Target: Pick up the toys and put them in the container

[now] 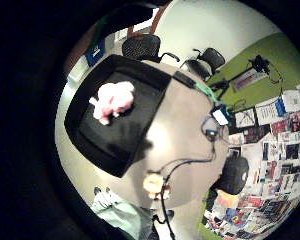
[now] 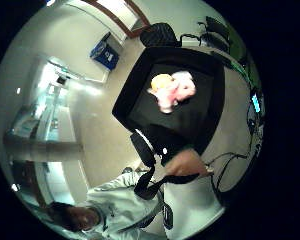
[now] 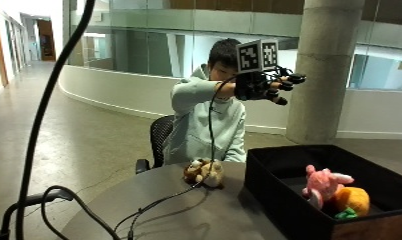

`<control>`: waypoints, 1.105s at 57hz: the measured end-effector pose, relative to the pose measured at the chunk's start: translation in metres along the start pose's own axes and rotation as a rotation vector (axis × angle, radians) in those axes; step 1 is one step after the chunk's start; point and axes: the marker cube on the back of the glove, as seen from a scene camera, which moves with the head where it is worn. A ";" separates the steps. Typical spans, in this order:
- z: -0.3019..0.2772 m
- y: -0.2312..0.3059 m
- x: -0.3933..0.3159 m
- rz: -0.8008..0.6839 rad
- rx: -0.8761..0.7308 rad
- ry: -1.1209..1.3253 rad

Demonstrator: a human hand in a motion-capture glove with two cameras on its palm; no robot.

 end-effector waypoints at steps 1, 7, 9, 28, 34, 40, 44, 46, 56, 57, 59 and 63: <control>-0.001 0.000 0.011 0.003 0.008 0.017; -0.013 0.017 0.060 0.034 0.025 0.071; -0.021 0.048 0.054 0.043 0.004 0.026; 0.015 0.175 0.161 0.191 -0.040 -0.026; 0.078 0.211 0.142 0.128 -0.094 -0.063; 0.144 0.243 0.109 0.135 -0.159 -0.105; 0.178 0.257 0.086 0.163 -0.177 -0.110; 0.192 0.260 0.077 0.187 -0.188 -0.103; 0.229 0.261 0.058 0.287 -0.152 -0.049; 0.230 0.261 0.058 0.282 -0.127 -0.029; 0.231 0.259 0.057 0.276 -0.077 0.013; 0.232 0.258 0.055 0.276 -0.040 0.053</control>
